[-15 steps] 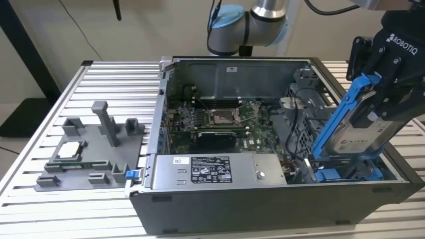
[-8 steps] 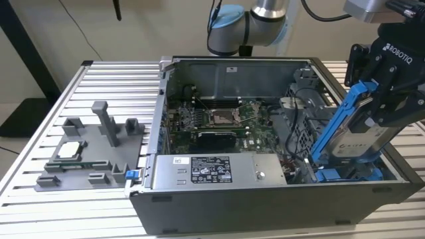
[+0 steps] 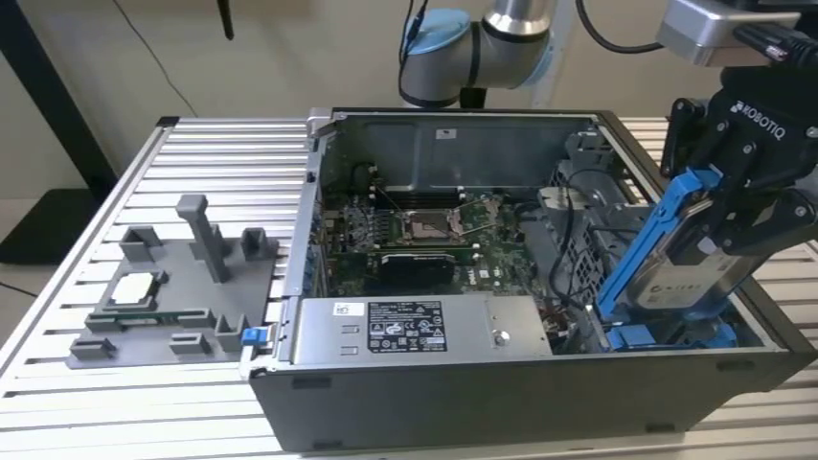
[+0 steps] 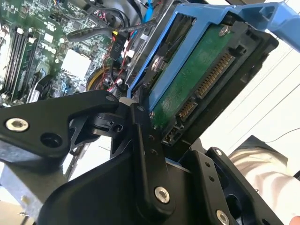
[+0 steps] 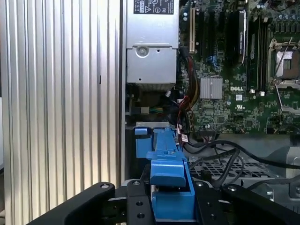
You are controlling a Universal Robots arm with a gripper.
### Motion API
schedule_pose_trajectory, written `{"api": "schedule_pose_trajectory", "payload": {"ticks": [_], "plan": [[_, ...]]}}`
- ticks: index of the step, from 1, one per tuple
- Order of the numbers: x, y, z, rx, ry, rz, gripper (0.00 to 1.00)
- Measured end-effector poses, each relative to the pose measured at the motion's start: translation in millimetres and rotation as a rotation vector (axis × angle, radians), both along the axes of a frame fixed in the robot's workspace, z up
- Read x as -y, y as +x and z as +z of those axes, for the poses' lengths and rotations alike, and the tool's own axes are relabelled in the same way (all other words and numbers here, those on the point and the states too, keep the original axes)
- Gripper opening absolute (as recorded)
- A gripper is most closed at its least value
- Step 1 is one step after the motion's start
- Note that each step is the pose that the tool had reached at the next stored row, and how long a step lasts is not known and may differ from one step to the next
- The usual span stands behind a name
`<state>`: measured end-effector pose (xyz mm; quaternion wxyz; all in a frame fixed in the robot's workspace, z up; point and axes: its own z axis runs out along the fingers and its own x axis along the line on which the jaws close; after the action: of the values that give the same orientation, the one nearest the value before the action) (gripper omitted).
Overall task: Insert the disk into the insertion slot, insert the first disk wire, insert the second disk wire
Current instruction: 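Insert the disk into the insertion slot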
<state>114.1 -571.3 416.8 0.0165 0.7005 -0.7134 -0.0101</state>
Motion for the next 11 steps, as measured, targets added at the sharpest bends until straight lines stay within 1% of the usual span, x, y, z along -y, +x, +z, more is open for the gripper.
{"api": "schedule_pose_trajectory", "payload": {"ticks": [11], "plan": [[0.0,1.4,-7.4,0.0,0.0005,0.0,0.0]]}}
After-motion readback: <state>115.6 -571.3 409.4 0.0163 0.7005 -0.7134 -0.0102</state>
